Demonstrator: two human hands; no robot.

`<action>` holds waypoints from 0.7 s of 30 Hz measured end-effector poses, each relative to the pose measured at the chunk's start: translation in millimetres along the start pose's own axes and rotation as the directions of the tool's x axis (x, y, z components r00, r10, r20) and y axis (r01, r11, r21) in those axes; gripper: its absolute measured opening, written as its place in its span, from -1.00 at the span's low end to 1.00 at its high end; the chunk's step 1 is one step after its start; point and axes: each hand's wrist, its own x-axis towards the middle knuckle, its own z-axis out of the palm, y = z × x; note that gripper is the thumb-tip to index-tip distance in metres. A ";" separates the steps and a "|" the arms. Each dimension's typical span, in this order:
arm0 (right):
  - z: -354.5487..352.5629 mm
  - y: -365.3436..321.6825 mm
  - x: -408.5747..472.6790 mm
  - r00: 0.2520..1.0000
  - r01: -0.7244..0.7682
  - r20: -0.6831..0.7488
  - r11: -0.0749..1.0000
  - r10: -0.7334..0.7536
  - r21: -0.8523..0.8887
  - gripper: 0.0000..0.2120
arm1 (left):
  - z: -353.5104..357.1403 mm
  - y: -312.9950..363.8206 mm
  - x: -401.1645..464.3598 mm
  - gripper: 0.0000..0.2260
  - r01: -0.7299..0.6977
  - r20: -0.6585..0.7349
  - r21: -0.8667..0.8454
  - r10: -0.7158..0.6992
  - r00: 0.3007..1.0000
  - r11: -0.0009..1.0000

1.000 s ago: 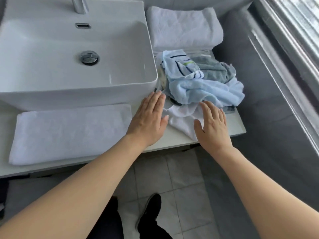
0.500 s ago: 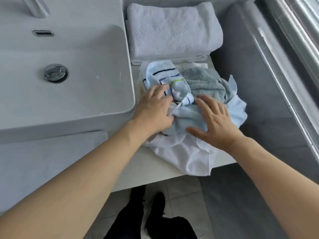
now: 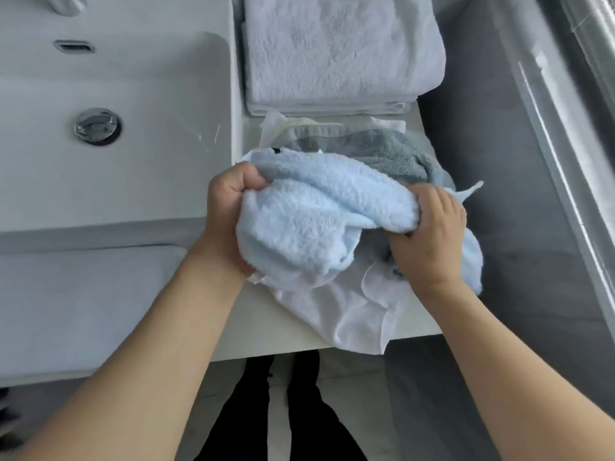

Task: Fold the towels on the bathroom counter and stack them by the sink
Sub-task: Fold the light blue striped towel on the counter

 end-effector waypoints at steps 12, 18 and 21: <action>-2.8 -91.0 -6.6 0.990 0.106 -0.136 0.865 -0.044 0.491 -0.66 | -36.0 5.5 -42.2 -0.88 -0.056 -0.153 0.005 0.056 0.987 0.998; 28.6 -154.2 -43.8 0.990 0.103 -0.137 0.738 -0.013 0.667 -0.82 | -82.5 34.2 -83.9 -0.84 -0.078 -0.206 0.013 0.079 0.975 0.997; 53.5 -202.5 -68.7 0.996 0.043 -0.090 0.705 0.030 0.708 -0.84 | -113.6 55.5 -111.3 -0.84 -0.054 -0.249 -0.017 0.048 0.967 0.998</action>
